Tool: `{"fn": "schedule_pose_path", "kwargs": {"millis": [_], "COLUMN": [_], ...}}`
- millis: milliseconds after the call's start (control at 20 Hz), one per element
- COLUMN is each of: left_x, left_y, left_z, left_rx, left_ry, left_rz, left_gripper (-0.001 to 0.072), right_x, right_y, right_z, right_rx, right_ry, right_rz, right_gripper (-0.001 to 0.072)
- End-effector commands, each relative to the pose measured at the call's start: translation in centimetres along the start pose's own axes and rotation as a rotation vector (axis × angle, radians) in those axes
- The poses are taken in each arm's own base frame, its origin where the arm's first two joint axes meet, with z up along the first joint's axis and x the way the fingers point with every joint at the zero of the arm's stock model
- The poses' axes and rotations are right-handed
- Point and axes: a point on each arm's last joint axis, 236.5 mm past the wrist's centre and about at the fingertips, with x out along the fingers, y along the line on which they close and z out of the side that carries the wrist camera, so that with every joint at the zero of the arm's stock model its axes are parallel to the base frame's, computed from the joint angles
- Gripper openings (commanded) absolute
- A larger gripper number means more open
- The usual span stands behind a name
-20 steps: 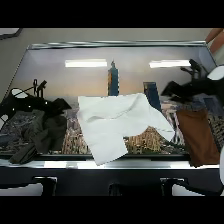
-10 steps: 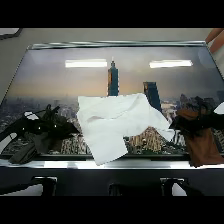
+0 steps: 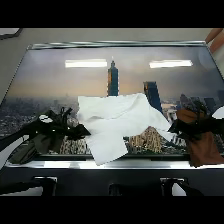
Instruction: Fold the shirts.
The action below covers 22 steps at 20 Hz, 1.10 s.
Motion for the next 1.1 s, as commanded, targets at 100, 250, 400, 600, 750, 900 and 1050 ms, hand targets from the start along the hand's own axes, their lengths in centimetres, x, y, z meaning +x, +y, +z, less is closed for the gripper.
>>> {"fn": "schedule_pose_path", "kwargs": {"millis": [100,250,400,600,750,900,1050], "left_x": [1.0,0.9,0.9,0.7,0.7,-0.9,-6.4], "left_y": [0.1,-0.1,-0.3,-0.6,-0.6,-1.3,-4.3], "left_z": [0.3,0.0,-0.3,-0.6,-0.4,1.1,4.2], "left_rx": [0.016,0.032,0.040,0.065,0.065,0.068,0.180], "left_ry": [-0.012,-0.002,0.012,0.021,0.014,-0.009,-0.082], "left_rz": [0.017,0.011,0.004,-0.004,-0.002,-0.030,-0.055], "left_gripper": [0.0027,0.0028,0.0028,0.0028,0.0027,0.0025,0.0022], "right_x": [1.4,3.6,6.1,8.5,9.4,8.2,2.5], "right_y": [-2.9,-4.5,-3.9,-2.6,-2.5,-1.3,2.3], "right_z": [-0.6,-0.1,1.5,2.9,3.7,6.0,8.2], "right_rx": [0.034,0.051,0.102,0.192,0.224,0.255,0.093], "right_ry": [0.004,-0.033,-0.077,-0.080,-0.095,-0.163,-0.216], "right_rz": [-0.102,-0.133,-0.074,0.020,0.039,0.091,0.159], "right_gripper": [0.0605,0.0602,0.0565,0.0523,0.0388,0.0037,0.0036]}}
